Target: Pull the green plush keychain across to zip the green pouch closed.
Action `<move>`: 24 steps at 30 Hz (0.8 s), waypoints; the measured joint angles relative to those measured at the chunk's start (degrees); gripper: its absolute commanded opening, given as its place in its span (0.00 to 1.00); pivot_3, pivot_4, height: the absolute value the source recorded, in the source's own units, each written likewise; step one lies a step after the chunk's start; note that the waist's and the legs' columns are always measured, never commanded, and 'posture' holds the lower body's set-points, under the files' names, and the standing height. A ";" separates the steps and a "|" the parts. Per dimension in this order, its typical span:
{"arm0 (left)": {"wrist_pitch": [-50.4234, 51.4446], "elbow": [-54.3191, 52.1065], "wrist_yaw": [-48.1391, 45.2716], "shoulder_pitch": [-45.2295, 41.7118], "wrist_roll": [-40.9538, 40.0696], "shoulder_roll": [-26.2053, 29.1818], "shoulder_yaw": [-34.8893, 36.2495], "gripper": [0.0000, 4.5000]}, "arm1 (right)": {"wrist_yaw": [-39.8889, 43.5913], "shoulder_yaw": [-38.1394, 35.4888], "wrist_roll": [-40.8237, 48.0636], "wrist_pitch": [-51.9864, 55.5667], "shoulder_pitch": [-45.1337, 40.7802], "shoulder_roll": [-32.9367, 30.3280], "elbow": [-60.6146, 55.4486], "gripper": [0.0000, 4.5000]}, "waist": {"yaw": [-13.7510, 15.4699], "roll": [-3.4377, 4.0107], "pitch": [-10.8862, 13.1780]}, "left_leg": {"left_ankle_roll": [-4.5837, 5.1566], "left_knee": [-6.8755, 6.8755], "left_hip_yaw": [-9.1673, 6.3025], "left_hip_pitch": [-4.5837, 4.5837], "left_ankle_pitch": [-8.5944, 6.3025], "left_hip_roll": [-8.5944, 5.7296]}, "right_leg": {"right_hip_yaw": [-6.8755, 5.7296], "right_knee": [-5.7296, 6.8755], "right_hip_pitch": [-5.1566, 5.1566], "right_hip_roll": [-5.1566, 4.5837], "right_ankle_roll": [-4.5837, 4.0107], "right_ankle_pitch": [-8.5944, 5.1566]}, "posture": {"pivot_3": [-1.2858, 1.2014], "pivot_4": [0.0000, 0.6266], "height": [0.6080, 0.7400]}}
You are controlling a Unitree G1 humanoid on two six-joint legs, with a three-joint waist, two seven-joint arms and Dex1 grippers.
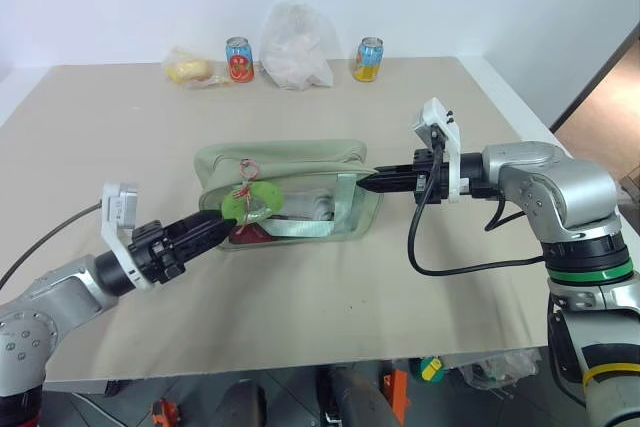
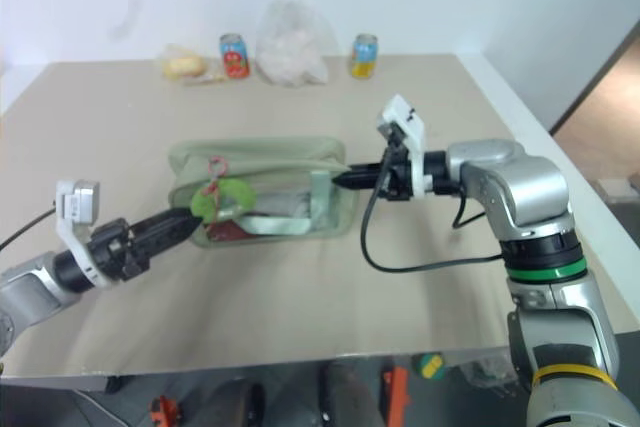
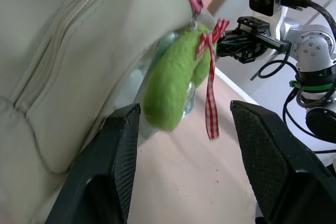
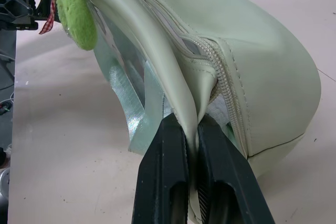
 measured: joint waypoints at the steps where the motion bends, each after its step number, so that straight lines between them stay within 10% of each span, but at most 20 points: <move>1: 0.01 0.05 0.34 -0.81 0.00 -0.01 -0.11 0.63 | -0.12 -0.03 0.07 0.04 0.05 0.00 -0.05 0.00 | 0.00 0.00 0.00 | 0.00 0.00 0.00 0.00 0.00 0.00 | 0.01 0.00 0.00 0.00 0.01 0.00 | 0.52 0.24 1.00; 6: 0.11 0.65 0.44 -1.79 0.07 -0.01 -0.46 0.63 | -0.43 -0.25 0.55 0.34 0.36 0.00 -0.28 0.00 | -0.04 0.00 0.00 | 0.00 0.00 0.00 0.00 0.00 0.00 | 0.01 0.00 0.00 0.00 0.00 0.00 | 0.52 0.24 1.00; 15: 0.15 1.06 0.19 -2.33 0.31 -0.41 -1.21 0.01 | -0.67 -0.31 0.62 0.52 0.50 -0.05 -0.70 0.00 | -0.03 0.00 0.00 | 0.00 0.00 0.00 0.01 0.00 0.00 | 0.01 0.00 0.00 0.00 0.01 0.00 | 0.52 0.24 1.00; 24: 0.22 1.18 1.63 -4.97 -0.99 -2.62 -2.20 0.01 | -0.70 -0.31 0.56 0.47 0.50 -0.16 -0.68 0.00 | 0.00 0.00 0.00 | 0.00 0.02 -0.01 0.00 0.00 -0.01 | 0.01 0.00 0.02 -0.01 0.03 0.02 | 0.52 0.24 1.00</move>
